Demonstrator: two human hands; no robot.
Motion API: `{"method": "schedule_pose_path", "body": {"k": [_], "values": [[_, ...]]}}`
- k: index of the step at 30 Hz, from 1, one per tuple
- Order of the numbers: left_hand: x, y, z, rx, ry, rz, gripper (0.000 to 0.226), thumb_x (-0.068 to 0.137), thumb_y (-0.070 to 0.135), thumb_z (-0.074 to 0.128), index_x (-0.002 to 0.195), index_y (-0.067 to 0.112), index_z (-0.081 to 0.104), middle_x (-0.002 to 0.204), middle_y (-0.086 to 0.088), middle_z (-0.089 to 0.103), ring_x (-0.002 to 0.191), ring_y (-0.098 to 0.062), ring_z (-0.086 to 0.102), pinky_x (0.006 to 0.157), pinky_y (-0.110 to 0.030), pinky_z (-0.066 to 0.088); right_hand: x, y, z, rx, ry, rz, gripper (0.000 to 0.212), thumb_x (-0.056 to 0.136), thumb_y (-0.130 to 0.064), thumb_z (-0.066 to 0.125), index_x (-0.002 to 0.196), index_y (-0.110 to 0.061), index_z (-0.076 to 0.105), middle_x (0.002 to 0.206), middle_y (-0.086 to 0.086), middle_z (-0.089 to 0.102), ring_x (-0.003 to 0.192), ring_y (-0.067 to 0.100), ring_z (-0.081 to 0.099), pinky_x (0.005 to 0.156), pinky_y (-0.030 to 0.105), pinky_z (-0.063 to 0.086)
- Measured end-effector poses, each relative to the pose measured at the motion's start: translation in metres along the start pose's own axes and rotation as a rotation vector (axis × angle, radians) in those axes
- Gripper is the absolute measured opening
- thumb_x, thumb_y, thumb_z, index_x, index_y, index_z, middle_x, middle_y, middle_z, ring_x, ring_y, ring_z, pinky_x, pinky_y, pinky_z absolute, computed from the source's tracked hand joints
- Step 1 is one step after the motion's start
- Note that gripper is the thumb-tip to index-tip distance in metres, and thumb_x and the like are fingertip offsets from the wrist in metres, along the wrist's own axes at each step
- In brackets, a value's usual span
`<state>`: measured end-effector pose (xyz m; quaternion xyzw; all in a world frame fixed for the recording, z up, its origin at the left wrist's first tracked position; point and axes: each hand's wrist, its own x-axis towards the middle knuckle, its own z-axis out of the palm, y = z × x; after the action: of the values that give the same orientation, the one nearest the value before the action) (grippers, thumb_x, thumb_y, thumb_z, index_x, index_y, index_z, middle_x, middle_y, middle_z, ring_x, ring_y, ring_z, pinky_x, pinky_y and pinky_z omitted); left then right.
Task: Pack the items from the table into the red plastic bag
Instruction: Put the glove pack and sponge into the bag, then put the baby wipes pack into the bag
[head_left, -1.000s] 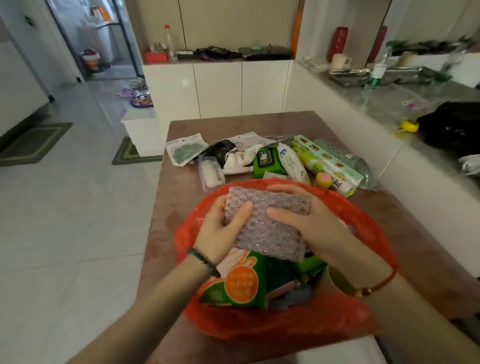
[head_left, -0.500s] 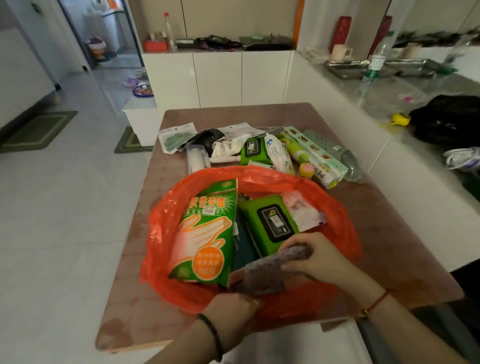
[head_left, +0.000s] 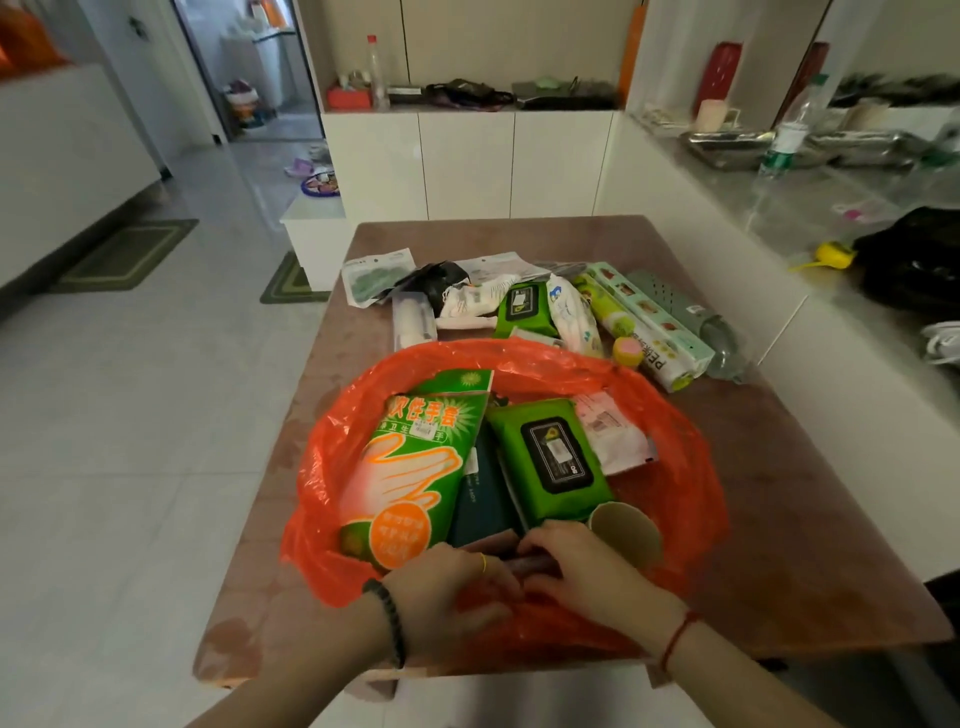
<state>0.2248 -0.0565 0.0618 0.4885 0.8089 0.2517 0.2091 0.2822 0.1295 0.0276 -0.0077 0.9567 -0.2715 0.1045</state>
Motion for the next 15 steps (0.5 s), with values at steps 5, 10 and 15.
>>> {"method": "schedule_pose_path", "body": {"k": [5,10,15], "values": [[0.025,-0.004,-0.045,-0.219,0.055,-0.044,0.029,0.08,0.033,0.056,0.103,0.019,0.066,0.076,0.02,0.061,0.063,0.01,0.059,0.062,-0.006,0.046,0.014,-0.006,-0.082,0.252,0.199,0.046,0.016,0.082,-0.022,0.066,0.098,-0.02,0.069,0.089,-0.008,0.068,0.085,0.005,0.064,0.078,0.02,0.053],[0.081,-0.02,-0.102,-0.495,0.261,-0.065,0.018,0.089,0.014,0.052,0.09,0.03,0.059,0.075,0.01,0.066,0.059,0.001,0.061,0.058,-0.017,0.052,0.062,0.03,-0.138,0.43,0.55,0.188,0.016,0.081,-0.013,0.066,0.097,-0.014,0.067,0.094,0.01,0.07,0.083,0.023,0.067,0.079,0.033,0.055],[0.15,-0.036,-0.128,-0.752,0.356,-0.205,0.016,0.092,0.011,0.046,0.095,0.018,0.059,0.077,0.006,0.065,0.055,0.006,0.063,0.053,-0.012,0.053,0.125,0.073,-0.152,0.395,0.525,0.387,0.047,0.081,-0.022,0.068,0.123,-0.007,0.052,0.115,0.013,0.06,0.093,0.019,0.056,0.077,0.027,0.045]]}}
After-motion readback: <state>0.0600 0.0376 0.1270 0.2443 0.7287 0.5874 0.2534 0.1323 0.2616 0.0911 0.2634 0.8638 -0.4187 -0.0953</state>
